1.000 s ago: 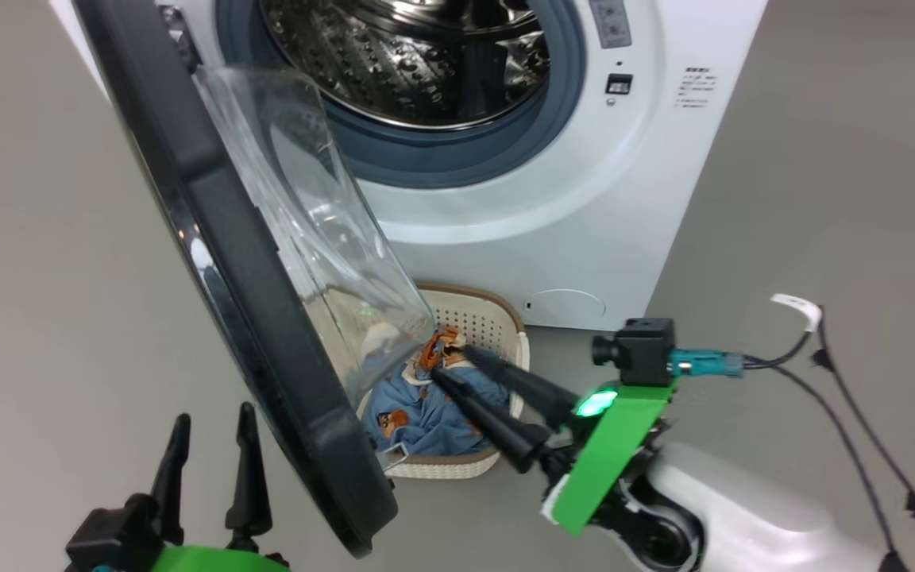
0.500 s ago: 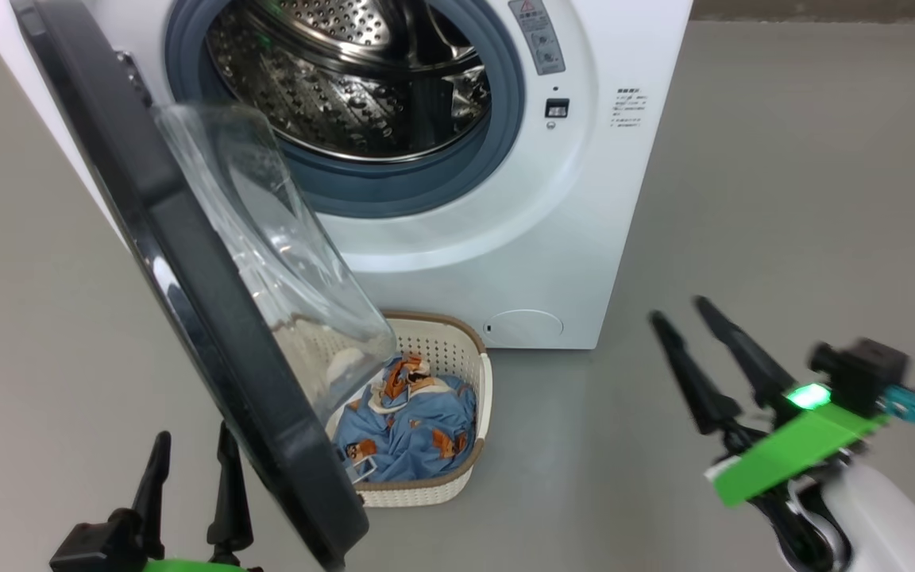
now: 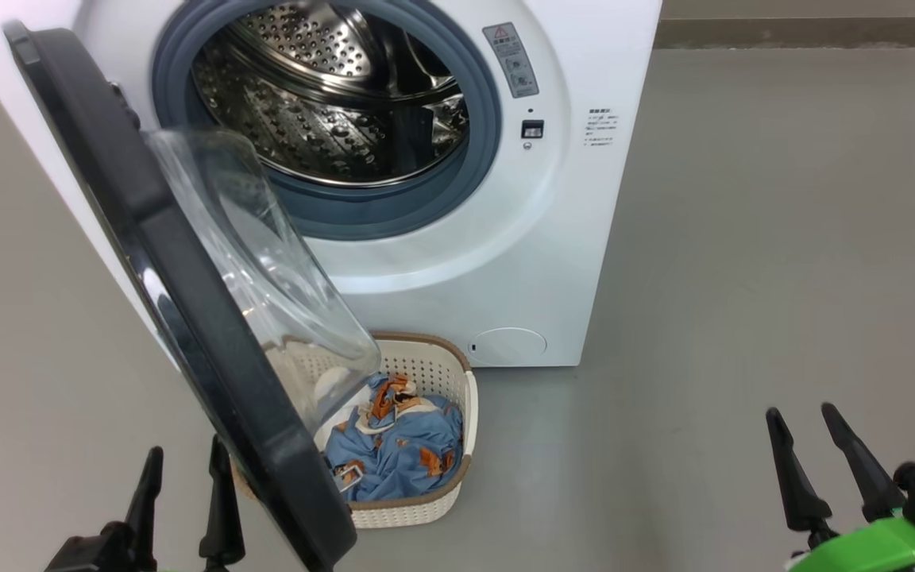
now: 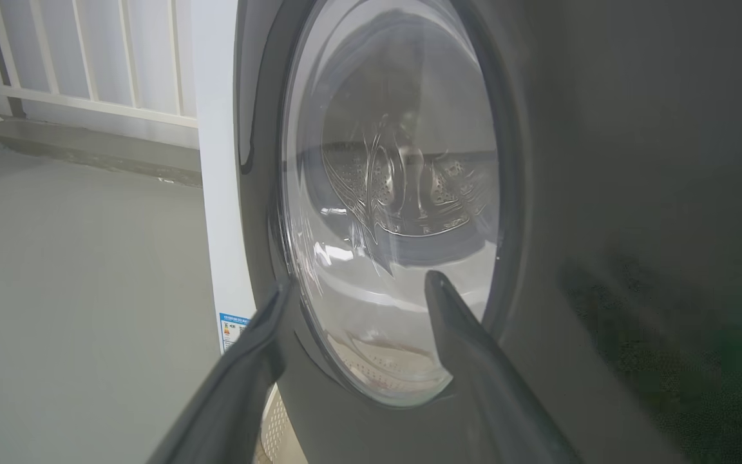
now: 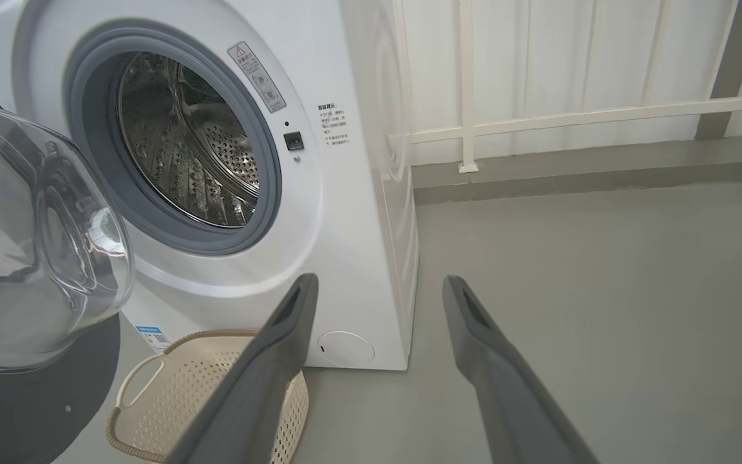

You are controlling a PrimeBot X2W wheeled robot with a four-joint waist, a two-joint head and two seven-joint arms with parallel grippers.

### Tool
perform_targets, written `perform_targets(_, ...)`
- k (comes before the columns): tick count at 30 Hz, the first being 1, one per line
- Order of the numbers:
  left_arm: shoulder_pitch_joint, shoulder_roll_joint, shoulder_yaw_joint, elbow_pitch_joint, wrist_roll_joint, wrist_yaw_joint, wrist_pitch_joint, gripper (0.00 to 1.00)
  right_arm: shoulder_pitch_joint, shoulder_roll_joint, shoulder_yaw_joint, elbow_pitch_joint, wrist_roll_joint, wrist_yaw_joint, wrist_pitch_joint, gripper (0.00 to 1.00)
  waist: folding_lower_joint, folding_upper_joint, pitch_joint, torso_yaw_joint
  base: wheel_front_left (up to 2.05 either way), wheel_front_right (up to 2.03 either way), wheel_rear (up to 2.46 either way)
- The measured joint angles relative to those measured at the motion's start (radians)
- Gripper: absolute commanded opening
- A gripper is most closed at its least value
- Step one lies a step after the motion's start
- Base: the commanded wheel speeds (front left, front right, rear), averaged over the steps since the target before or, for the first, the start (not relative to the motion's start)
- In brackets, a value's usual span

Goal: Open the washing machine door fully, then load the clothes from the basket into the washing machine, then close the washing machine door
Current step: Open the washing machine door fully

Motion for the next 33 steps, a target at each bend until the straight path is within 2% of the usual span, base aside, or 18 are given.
perform_targets(9,0.006,0.0,0.002,0.008,0.0,-0.005,0.0,1.0,0.085,0.058,-0.142,-0.019,-0.204,0.0,0.0,1.0,0.0,0.0,-0.003,-0.01,0.0,0.0,0.0)
perform_targets(20,0.007,0.0,-0.004,0.012,0.011,-0.009,0.0,1.0,0.135,0.123,-0.238,-0.048,-0.29,0.0,0.0,1.0,0.0,0.0,-0.007,-0.001,0.0,0.0,0.0)
perform_targets(26,0.023,0.0,-0.003,0.017,0.01,-0.008,0.0,1.0,0.142,0.144,-0.249,-0.023,-0.302,0.0,0.0,1.0,0.0,0.0,-0.011,0.008,0.0,0.0,0.0)
perform_targets(27,0.025,0.0,-0.003,0.021,0.01,-0.008,0.0,0.8,0.144,0.145,-0.25,-0.019,-0.302,0.0,0.0,1.0,0.0,0.0,-0.012,0.008,0.0,0.0,0.0)
perform_targets(28,0.025,0.0,-0.003,0.025,0.01,-0.008,0.0,0.24,0.145,0.146,-0.252,-0.016,-0.302,0.0,0.0,1.0,0.0,0.0,-0.013,0.009,0.0,0.0,0.0)
perform_targets(29,0.025,0.0,-0.003,0.027,0.01,-0.008,0.0,0.0,0.145,0.146,-0.252,-0.014,-0.302,0.0,0.0,1.0,0.0,0.0,-0.013,0.009,0.0,0.0,0.0)
perform_targets(33,0.026,0.0,0.007,0.035,0.006,0.003,0.0,0.0,0.146,0.146,-0.253,-0.012,-0.303,0.0,0.0,1.0,0.0,0.0,-0.014,0.011,0.0,0.0,0.0)
